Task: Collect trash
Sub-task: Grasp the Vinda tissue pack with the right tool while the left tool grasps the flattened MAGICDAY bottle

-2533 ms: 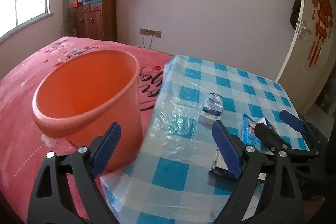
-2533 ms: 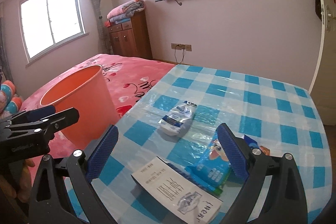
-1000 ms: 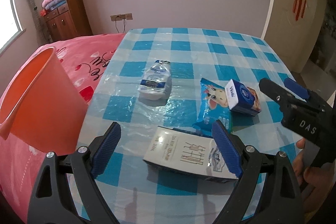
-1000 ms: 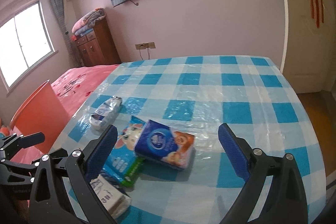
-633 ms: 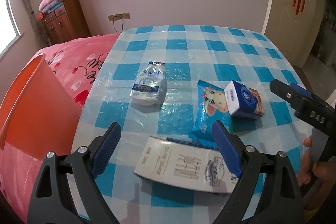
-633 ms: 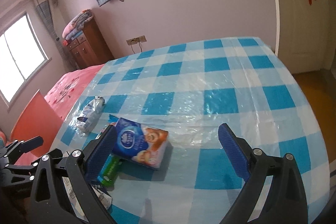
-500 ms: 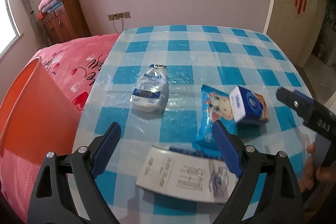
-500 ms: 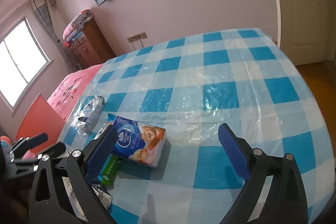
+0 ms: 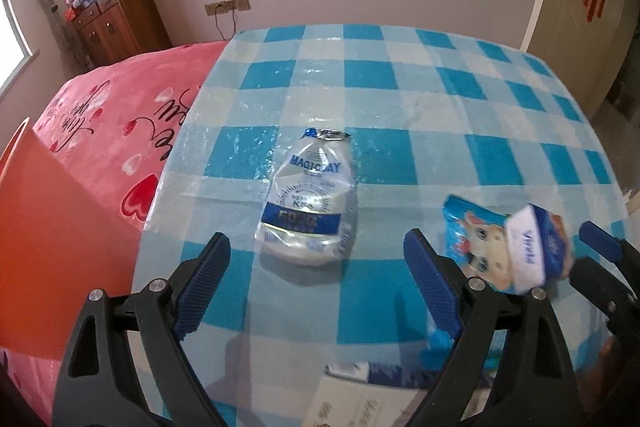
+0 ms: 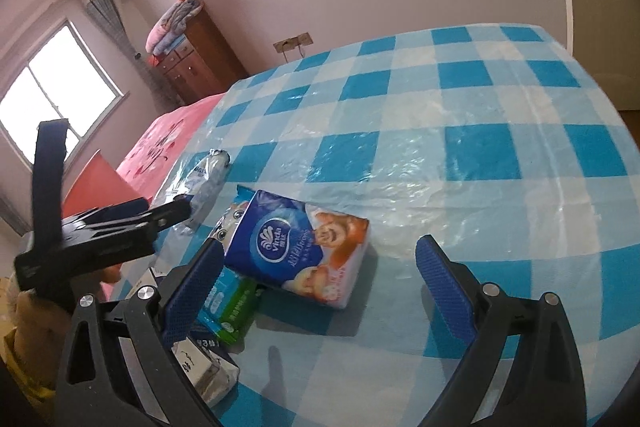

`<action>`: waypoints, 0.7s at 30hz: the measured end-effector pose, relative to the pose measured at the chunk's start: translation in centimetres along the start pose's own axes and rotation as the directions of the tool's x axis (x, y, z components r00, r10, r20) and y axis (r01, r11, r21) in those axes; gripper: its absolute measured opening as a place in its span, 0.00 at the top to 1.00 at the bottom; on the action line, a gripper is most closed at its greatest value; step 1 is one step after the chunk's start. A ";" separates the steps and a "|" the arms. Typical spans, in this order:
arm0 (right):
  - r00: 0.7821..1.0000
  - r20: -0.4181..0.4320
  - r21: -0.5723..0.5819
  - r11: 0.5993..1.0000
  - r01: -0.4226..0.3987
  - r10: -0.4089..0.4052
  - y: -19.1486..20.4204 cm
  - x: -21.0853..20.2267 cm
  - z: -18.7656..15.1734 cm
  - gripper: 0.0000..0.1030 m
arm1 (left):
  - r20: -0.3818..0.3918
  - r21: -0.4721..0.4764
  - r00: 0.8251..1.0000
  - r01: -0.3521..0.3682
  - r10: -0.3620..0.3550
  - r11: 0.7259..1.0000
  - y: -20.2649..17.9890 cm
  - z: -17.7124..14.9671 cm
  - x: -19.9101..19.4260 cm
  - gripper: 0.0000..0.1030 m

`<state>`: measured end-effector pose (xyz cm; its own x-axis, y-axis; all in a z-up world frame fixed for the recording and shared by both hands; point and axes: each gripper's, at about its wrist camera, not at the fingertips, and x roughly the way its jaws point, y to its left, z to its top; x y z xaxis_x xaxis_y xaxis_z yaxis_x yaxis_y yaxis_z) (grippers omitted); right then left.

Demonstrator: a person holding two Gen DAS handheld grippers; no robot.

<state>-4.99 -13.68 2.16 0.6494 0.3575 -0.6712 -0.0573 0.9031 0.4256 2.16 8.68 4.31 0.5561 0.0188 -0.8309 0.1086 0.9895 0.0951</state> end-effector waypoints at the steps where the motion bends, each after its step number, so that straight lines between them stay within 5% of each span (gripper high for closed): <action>1: 1.000 -0.004 0.001 1.000 -0.002 0.002 0.1 0.2 0.0 0.07 | -0.007 0.000 1.000 -0.004 0.004 1.000 0.1 0.2 0.5 0.14; 21: 0.999 -0.030 0.007 1.000 -0.022 0.022 0.4 2.1 0.0 0.07 | -0.082 -0.016 0.997 0.012 -0.013 1.000 1.1 2.4 4.7 0.16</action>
<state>-3.70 -12.59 0.93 0.6251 0.3840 -0.6795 -0.0658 0.8935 0.4443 6.87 9.49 1.88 0.4849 0.0175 -0.8744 0.1023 0.9918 0.0766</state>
